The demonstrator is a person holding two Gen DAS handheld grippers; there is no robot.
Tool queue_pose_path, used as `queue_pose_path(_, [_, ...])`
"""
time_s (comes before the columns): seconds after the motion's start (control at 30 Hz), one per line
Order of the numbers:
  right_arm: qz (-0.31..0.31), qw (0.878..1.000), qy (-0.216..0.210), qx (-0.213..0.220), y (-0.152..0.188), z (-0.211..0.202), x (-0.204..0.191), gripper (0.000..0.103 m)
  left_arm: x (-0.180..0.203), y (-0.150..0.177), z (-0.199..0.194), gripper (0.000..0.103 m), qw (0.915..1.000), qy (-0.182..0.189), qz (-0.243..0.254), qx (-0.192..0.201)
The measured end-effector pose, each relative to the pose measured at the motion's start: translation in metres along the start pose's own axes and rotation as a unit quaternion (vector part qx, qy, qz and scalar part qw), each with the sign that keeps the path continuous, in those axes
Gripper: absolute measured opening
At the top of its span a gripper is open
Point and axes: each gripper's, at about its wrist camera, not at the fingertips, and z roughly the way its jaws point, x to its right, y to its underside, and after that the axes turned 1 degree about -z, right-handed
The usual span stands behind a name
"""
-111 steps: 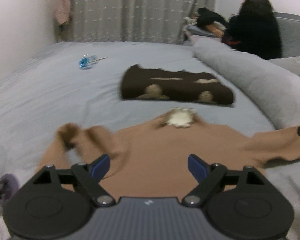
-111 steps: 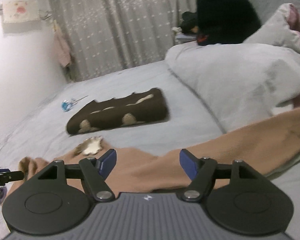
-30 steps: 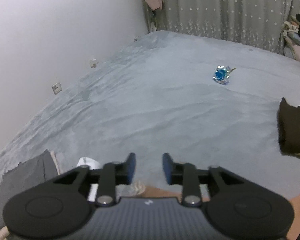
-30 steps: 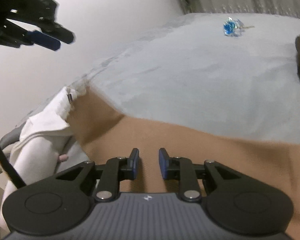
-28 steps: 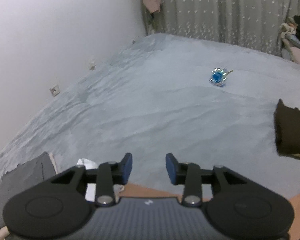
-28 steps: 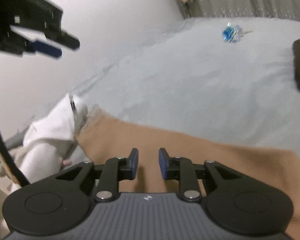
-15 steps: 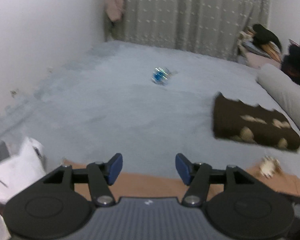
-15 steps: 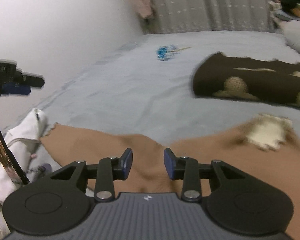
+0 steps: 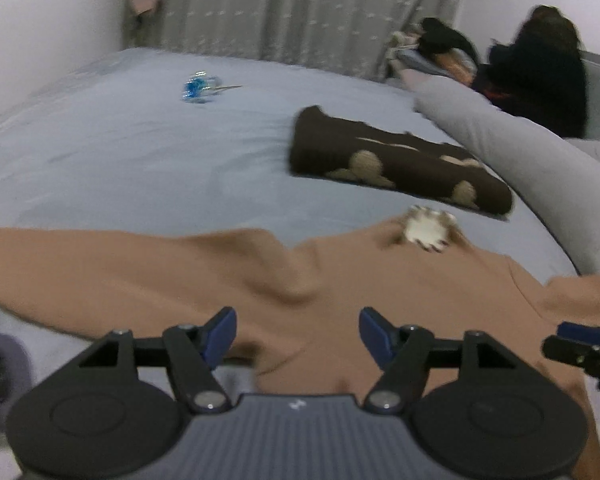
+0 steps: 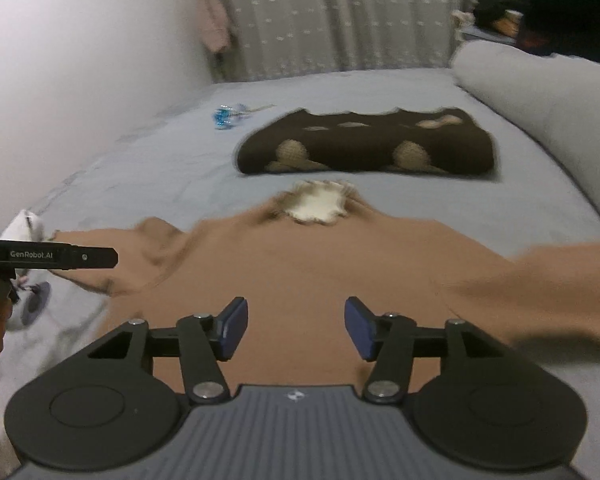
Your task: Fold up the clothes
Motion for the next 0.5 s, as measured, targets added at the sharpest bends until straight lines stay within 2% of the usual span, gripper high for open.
queue_pose_path(0.17, [0.023, 0.999, 0.031, -0.002, 0.020, -0.012, 0.040, 0.057, 0.004, 0.009, 0.033, 0.068, 0.9988, 0.028, 0.036, 0.020])
queue_pose_path(0.27, [0.042, 0.998, 0.050, -0.002, 0.026, -0.015, 0.064, 0.058, -0.008, 0.009, 0.059, 0.068, 0.9991, -0.002, 0.041, 0.010])
queue_pose_path(0.3, [0.047, 0.997, 0.057, -0.001, 0.027, -0.016, 0.071, 0.058, -0.012, 0.009, 0.066, 0.078, 0.9986, -0.020, 0.049, 0.006])
queue_pose_path(0.33, [0.051, 0.997, 0.065, -0.001, 0.027, -0.017, 0.078, 0.058, -0.015, 0.007, 0.071, 0.081, 0.9982, -0.031, 0.052, 0.002])
queue_pose_path(0.4, [0.063, 0.995, 0.080, 0.003, 0.028, -0.020, 0.092, 0.058, -0.019, 0.001, 0.071, 0.082, 0.9986, -0.030, 0.043, 0.001])
queue_pose_path(0.5, [0.095, 0.990, 0.102, 0.017, 0.032, -0.028, 0.115, 0.062, -0.007, -0.007, 0.060, 0.080, 0.9973, -0.064, 0.034, 0.002])
